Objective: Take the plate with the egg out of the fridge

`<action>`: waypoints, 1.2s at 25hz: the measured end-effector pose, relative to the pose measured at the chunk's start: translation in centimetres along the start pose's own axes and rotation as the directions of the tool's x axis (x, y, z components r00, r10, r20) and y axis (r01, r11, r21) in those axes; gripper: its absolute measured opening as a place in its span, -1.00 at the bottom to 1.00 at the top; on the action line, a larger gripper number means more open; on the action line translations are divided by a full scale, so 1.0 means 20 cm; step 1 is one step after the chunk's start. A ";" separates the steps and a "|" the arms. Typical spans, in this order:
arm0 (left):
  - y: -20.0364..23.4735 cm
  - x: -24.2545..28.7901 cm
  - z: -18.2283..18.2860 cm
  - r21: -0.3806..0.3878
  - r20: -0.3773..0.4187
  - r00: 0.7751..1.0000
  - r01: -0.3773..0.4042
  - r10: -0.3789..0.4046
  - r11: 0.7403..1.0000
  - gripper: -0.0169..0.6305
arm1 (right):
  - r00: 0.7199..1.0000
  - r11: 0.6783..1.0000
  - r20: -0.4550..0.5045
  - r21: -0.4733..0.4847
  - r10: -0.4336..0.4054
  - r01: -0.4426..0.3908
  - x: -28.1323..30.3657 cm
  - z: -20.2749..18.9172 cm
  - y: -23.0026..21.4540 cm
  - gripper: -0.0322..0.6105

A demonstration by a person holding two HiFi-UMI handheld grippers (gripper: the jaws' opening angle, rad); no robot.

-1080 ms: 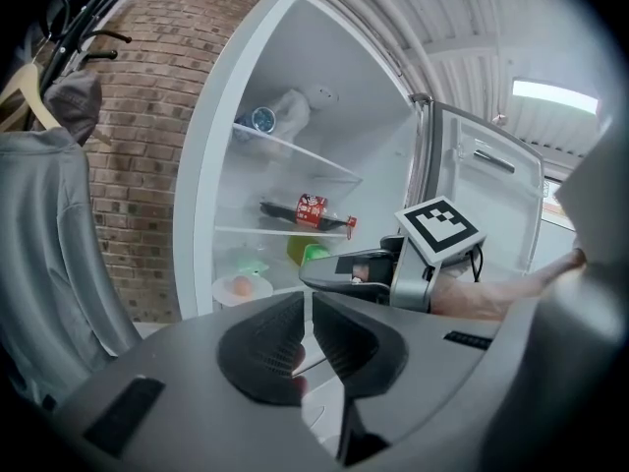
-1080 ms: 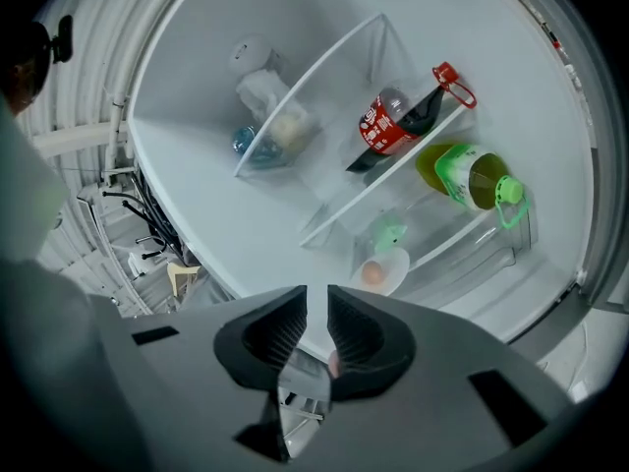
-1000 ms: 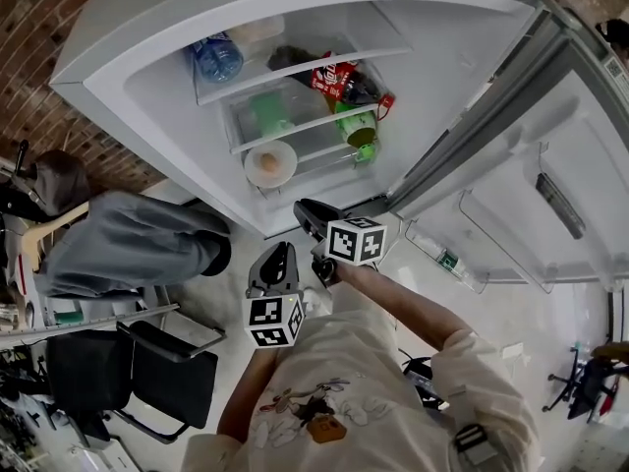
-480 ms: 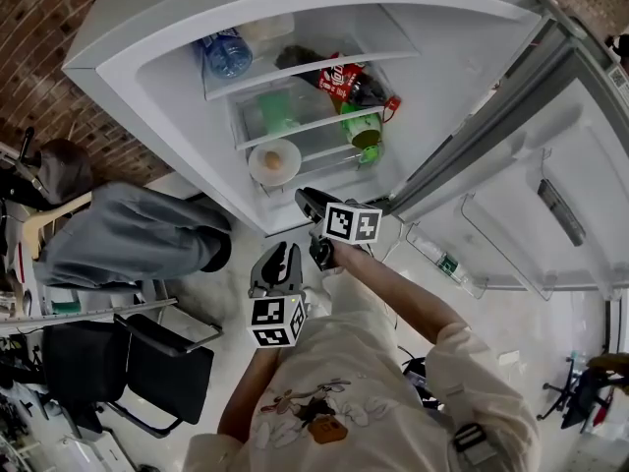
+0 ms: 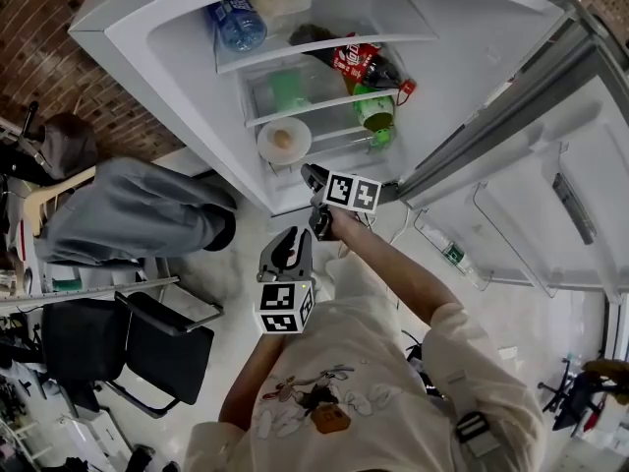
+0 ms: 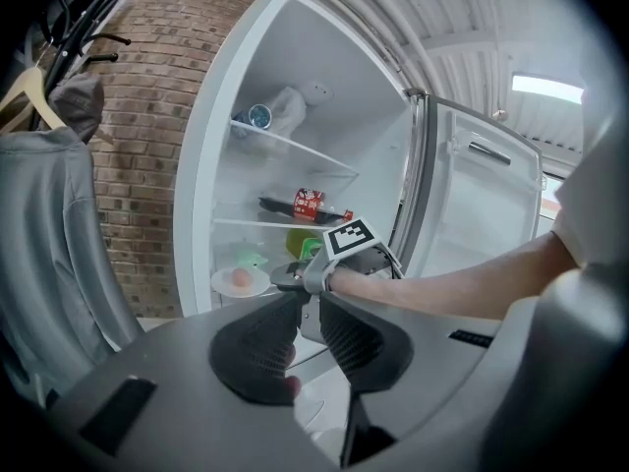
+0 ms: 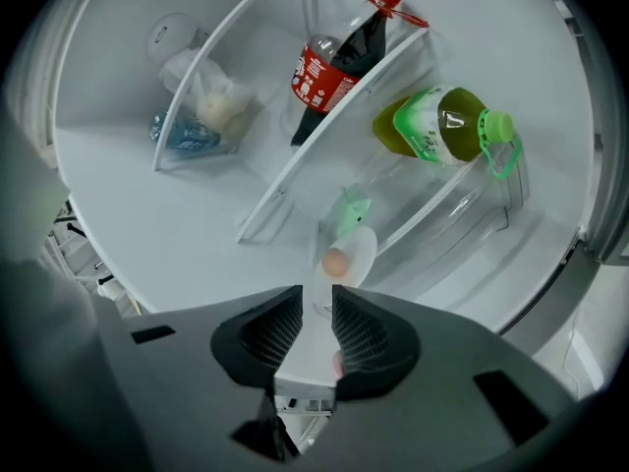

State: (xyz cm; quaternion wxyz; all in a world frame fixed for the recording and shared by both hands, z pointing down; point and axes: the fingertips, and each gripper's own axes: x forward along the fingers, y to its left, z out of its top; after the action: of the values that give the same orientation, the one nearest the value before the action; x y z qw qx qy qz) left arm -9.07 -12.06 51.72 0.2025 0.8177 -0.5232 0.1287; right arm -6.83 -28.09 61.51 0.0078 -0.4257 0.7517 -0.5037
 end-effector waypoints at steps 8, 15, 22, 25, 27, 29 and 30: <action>0.03 0.03 -0.05 0.037 0.003 0.999 -0.034 0.034 0.999 -0.77 | 0.999 0.999 -0.023 0.037 -0.024 0.025 0.08 -0.01 -0.07 -0.67; 0.10 0.08 -0.12 0.032 -0.006 0.998 -0.068 0.069 0.997 -0.77 | 0.999 0.994 -0.017 0.105 -0.035 0.037 0.15 0.01 -0.12 -0.67; 0.16 0.10 -0.13 0.014 -0.001 0.997 -0.076 0.076 0.997 -0.78 | 0.999 0.978 -0.029 0.200 -0.044 0.049 0.22 0.00 -0.19 -0.67; 0.16 0.10 -0.13 0.012 -0.003 0.997 -0.072 0.072 0.997 -0.78 | 0.998 0.957 -0.029 0.284 -0.050 0.056 0.25 -0.02 -0.24 -0.67; 0.16 0.10 -0.12 0.008 0.001 0.998 -0.065 0.065 0.998 -0.78 | 0.999 0.929 -0.024 0.369 -0.030 0.037 0.27 -0.02 -0.26 -0.67; 0.18 0.10 -0.12 0.006 0.005 0.998 -0.063 0.063 0.998 -0.78 | 1.000 0.906 -0.021 0.423 -0.011 0.019 0.29 -0.03 -0.27 -0.67; 0.18 0.10 -0.11 0.006 0.007 0.998 -0.064 0.064 0.998 -0.78 | 1.000 0.900 -0.021 0.434 -0.012 0.019 0.31 -0.04 -0.28 -0.67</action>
State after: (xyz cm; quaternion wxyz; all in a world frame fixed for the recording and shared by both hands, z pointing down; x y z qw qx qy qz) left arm -11.56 -13.97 55.33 0.1942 0.8016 -0.5494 0.1341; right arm -7.56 -32.23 68.65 0.0919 -0.4148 0.6171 -0.6624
